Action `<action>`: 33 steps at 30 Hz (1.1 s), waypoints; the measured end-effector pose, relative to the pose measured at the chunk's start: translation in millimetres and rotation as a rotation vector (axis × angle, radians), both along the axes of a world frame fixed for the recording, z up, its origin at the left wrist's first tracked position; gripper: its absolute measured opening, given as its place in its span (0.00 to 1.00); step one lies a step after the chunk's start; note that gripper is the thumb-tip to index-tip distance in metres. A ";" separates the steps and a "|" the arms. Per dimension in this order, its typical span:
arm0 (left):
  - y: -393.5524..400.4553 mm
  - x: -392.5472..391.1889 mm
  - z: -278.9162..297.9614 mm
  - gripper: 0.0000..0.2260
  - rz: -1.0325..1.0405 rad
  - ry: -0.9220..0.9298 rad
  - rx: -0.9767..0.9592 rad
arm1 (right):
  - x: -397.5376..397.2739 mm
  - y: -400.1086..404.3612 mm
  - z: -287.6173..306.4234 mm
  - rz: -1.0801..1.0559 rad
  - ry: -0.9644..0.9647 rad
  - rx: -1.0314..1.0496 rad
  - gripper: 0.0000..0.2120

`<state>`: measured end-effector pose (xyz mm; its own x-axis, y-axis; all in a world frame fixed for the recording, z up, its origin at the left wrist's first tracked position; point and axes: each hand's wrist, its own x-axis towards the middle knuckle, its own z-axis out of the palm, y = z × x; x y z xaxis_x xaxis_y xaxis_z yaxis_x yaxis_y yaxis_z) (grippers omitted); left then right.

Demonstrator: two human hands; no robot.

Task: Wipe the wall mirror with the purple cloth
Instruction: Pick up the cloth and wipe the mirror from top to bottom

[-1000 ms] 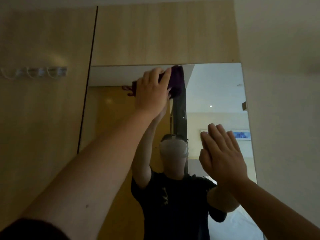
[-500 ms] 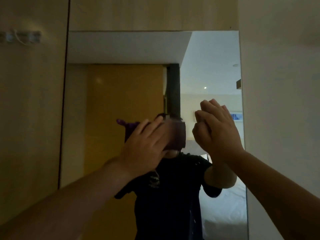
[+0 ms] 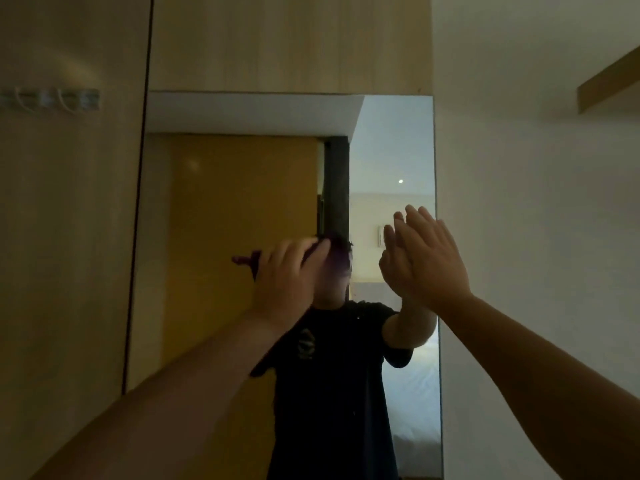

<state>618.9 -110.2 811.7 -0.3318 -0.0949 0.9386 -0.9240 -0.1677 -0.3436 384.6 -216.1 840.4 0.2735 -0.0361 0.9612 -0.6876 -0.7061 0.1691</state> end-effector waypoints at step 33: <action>-46.4 -72.4 -115.8 0.16 -0.078 -0.305 0.243 | -69.4 -74.0 -29.5 -0.143 -0.043 0.109 0.26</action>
